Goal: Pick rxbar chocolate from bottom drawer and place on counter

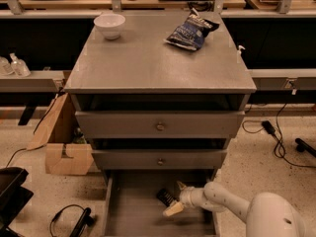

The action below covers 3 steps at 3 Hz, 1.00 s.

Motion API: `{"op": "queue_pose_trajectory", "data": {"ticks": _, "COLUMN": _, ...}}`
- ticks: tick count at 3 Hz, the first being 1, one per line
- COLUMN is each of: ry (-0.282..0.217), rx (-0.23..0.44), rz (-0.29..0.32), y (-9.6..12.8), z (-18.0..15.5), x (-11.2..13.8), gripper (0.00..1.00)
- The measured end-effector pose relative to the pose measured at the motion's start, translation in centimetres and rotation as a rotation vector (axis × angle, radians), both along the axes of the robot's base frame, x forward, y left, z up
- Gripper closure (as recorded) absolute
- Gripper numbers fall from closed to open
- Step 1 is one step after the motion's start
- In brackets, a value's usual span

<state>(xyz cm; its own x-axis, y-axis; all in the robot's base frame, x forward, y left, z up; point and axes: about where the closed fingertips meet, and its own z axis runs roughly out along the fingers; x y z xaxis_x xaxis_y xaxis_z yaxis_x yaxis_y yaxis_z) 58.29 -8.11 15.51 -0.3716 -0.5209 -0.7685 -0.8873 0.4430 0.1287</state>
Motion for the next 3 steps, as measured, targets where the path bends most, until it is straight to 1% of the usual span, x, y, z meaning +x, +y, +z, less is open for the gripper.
{"op": "queue_pose_trajectory", "data": {"ticks": 1, "ry": -0.023, "rx": -0.071, "rz": -0.001, "y": -0.2, "z": -0.7, "x": 0.6, "gripper": 0.0}}
{"op": "queue_pose_trajectory", "data": {"ticks": 2, "ry": -0.033, "rx": -0.135, "rz": 0.012, "y": 0.6, "z": -2.1, "x": -0.2, "gripper": 0.0}}
{"op": "queue_pose_trajectory", "data": {"ticks": 3, "ry": -0.044, "rx": -0.163, "rz": -0.001, "y": 1.5, "z": -3.4, "x": -0.9, "gripper": 0.0}}
